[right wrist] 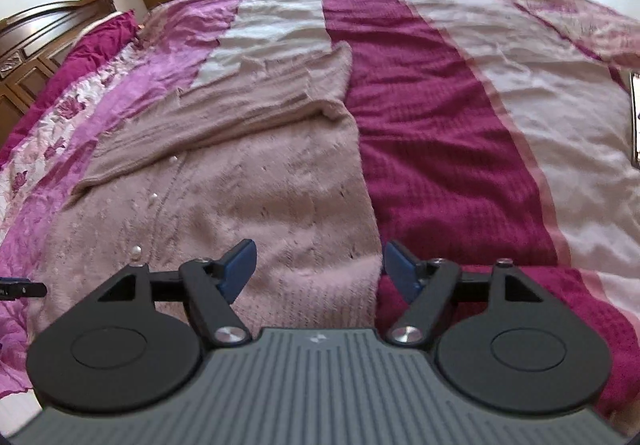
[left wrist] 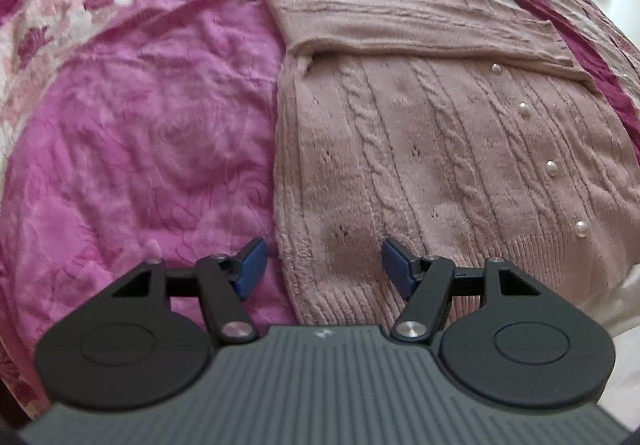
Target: Fold small clothes
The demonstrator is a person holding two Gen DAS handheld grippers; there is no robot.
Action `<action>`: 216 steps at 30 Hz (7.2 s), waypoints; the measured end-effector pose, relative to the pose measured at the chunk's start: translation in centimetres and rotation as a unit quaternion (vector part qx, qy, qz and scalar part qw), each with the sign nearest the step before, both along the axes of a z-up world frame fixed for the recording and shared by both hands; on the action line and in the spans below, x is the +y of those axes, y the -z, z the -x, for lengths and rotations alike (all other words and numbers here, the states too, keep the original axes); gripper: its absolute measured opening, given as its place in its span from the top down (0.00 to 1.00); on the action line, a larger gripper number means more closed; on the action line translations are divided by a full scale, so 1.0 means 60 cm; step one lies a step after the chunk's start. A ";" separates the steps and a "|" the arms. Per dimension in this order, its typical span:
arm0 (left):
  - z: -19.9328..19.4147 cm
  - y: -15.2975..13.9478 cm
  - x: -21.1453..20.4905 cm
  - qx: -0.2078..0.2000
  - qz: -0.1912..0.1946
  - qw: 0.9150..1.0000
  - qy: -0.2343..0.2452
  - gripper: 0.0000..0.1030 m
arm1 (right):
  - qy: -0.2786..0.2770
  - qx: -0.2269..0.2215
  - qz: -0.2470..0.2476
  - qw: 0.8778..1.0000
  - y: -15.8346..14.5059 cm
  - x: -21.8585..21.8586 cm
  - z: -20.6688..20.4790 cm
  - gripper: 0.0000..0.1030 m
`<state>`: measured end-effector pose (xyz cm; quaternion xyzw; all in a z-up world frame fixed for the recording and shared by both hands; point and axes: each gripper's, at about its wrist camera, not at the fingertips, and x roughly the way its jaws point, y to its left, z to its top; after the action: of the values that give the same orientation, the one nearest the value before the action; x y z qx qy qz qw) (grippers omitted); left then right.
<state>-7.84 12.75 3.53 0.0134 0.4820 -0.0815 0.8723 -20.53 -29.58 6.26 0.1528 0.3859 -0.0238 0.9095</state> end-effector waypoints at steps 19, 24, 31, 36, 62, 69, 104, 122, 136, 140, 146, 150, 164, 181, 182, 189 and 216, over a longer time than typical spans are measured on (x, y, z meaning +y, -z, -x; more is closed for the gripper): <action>-0.041 0.020 -0.017 0.039 0.038 0.998 0.043 0.39 | -0.061 0.065 -0.075 0.993 0.064 -0.016 -0.058 0.40; -0.049 0.016 -0.016 0.039 0.046 0.997 0.044 0.64 | -0.060 0.052 -0.101 0.992 0.068 -0.029 -0.059 0.69; -0.054 -0.013 -0.009 0.013 0.103 0.994 0.037 0.87 | -0.070 0.000 -0.137 0.988 0.050 -0.034 -0.053 0.88; -0.063 -0.050 -0.005 -0.030 0.139 0.989 0.029 0.88 | -0.065 -0.055 -0.162 0.983 0.024 -0.041 -0.062 0.90; -0.201 0.005 -0.010 -0.066 0.117 0.989 -0.061 0.86 | 0.073 -0.069 -0.158 0.982 0.097 -0.077 -0.226 0.89; -0.188 0.002 -0.027 -0.078 0.088 0.992 -0.041 0.80 | 0.070 -0.073 -0.151 0.983 0.086 -0.065 -0.219 0.74; -0.098 -0.023 0.006 -0.066 0.085 0.990 -0.087 0.39 | 0.044 -0.055 -0.137 0.988 0.058 -0.049 -0.118 0.36; -0.100 0.005 -0.011 -0.018 0.075 0.995 -0.055 0.38 | -0.015 -0.021 -0.132 0.991 0.073 -0.018 -0.125 0.29; -0.111 -0.001 -0.009 -0.034 0.102 0.993 -0.045 0.39 | -0.016 -0.033 -0.138 0.990 0.069 -0.023 -0.129 0.29; -0.115 0.004 -0.019 -0.031 0.106 0.993 -0.029 0.39 | -0.013 -0.035 -0.147 0.988 0.067 -0.031 -0.129 0.32; -0.116 0.009 -0.030 -0.023 0.109 0.994 -0.014 0.84 | -0.018 -0.033 -0.149 0.988 0.063 -0.034 -0.137 0.76; -0.117 0.002 -0.030 -0.019 0.141 0.990 -0.011 0.86 | -0.024 -0.048 -0.158 0.986 0.052 -0.040 -0.138 0.91; -0.147 -0.114 -0.013 -0.132 0.231 0.962 -0.054 0.87 | -0.042 -0.157 -0.174 0.971 -0.050 -0.049 -0.183 0.93; -0.297 -0.146 -0.026 -0.193 0.211 0.951 -0.119 0.87 | -0.016 -0.230 -0.084 0.970 -0.124 -0.016 -0.370 0.94; -0.309 -0.137 -0.028 -0.188 0.208 0.952 -0.121 0.87 | -0.012 -0.226 -0.075 0.971 -0.116 -0.012 -0.385 0.94; -0.379 -0.063 -0.036 -0.147 0.177 0.964 -0.132 0.87 | 0.019 -0.188 -0.037 0.981 -0.032 0.004 -0.454 0.94; -0.350 -0.072 -0.036 -0.134 0.077 0.979 -0.134 0.51 | -0.046 -0.153 0.027 0.987 -0.025 0.014 -0.455 0.47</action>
<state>13.17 10.59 7.82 -0.1077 0.3504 0.0016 0.9304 6.77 -28.75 7.74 0.1118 0.2482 0.0309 0.9617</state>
